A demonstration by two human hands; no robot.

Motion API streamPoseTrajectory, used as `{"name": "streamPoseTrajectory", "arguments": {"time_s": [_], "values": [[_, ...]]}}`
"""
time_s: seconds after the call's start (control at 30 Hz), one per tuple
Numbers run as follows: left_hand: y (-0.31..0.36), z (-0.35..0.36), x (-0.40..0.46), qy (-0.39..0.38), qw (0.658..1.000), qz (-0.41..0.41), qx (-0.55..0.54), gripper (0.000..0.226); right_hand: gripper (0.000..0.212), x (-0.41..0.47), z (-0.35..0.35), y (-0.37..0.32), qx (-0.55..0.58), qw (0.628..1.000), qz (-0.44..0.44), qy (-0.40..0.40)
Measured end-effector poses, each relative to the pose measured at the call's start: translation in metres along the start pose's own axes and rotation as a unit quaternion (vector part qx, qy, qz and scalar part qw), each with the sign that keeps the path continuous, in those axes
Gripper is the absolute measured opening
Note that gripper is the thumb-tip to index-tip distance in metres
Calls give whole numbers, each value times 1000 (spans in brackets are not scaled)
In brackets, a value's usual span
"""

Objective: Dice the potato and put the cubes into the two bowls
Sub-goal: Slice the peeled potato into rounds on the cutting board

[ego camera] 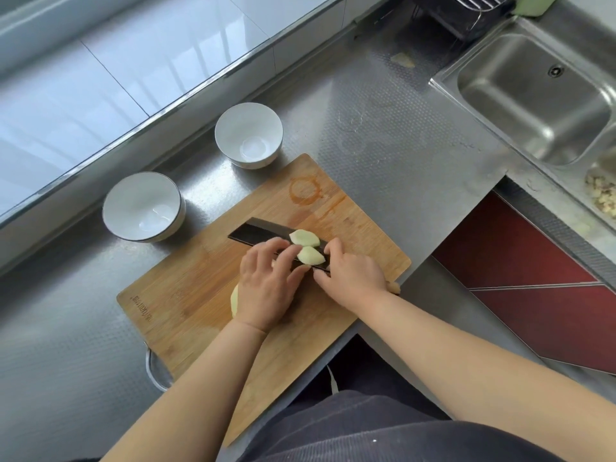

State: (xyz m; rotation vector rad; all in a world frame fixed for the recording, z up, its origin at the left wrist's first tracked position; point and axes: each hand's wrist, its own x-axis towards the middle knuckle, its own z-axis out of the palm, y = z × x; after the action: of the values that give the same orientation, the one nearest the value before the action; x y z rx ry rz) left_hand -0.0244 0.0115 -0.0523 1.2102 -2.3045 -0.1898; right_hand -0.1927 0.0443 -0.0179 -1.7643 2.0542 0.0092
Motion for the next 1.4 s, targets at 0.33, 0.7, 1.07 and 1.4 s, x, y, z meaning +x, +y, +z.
{"name": "streamPoseTrajectory", "arguments": {"time_s": [0.33,0.7,1.07,1.4], "values": [[15,5,60,-371,928,-16,33,52,43,-2,7,19,-3,999,-30,38],[-1,25,86,-424,902,-54,61,38,56,-25,14,38,-34,985,-109,128],[-30,-1,97,-268,952,-89,117,36,31,-29,7,26,25,998,-61,-1],[-27,-37,59,25,1000,-14,-12,7,17,-12,7,15,90,992,53,-68]]}}
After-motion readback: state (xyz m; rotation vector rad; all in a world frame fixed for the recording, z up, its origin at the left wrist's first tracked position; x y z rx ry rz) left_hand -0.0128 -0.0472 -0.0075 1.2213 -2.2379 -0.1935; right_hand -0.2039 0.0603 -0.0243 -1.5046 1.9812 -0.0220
